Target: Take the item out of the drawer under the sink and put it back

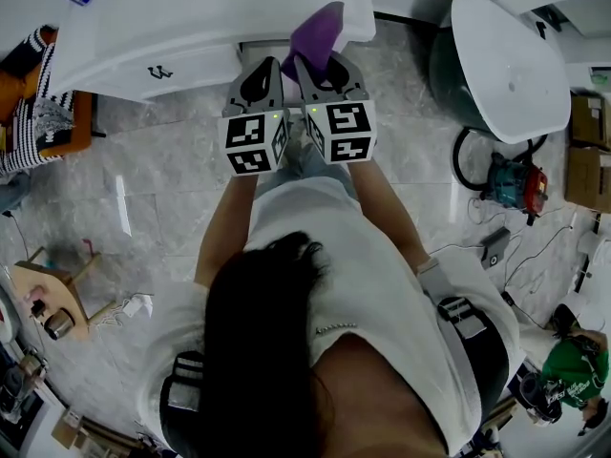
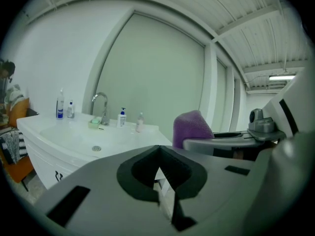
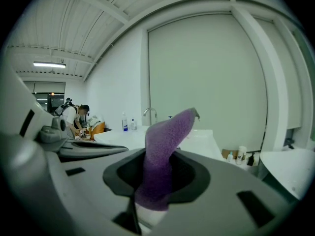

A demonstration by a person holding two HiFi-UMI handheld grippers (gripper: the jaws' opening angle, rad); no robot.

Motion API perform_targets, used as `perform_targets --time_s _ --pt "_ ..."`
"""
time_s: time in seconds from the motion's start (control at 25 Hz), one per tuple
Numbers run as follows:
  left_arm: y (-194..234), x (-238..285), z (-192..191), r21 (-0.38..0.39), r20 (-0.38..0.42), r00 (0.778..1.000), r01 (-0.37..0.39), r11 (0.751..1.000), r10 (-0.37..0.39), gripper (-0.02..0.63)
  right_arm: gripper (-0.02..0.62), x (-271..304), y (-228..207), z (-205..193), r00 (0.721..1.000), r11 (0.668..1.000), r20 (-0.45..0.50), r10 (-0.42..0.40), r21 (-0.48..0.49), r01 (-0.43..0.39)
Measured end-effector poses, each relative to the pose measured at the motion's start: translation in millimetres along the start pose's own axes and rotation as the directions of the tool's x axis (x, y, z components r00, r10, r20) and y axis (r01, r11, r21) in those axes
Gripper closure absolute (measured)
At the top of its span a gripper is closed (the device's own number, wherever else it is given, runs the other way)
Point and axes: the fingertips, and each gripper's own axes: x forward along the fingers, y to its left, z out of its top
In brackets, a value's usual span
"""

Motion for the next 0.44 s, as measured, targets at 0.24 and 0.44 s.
perform_targets --time_s 0.24,0.44 --pt "5.3 -0.7 1.7 -0.004 0.005 1.0 -0.02 1.0 0.02 0.603 0.468 2.5 1.7 2.7 1.0 1.0 0.007 0.018 0.002 -0.018" --pt "1.3 -4.2 -6.1 0.003 -0.008 1.0 -0.023 1.0 0.023 0.603 0.468 -1.3 3.3 -7.1 1.0 1.0 -0.012 0.026 -0.004 -0.026"
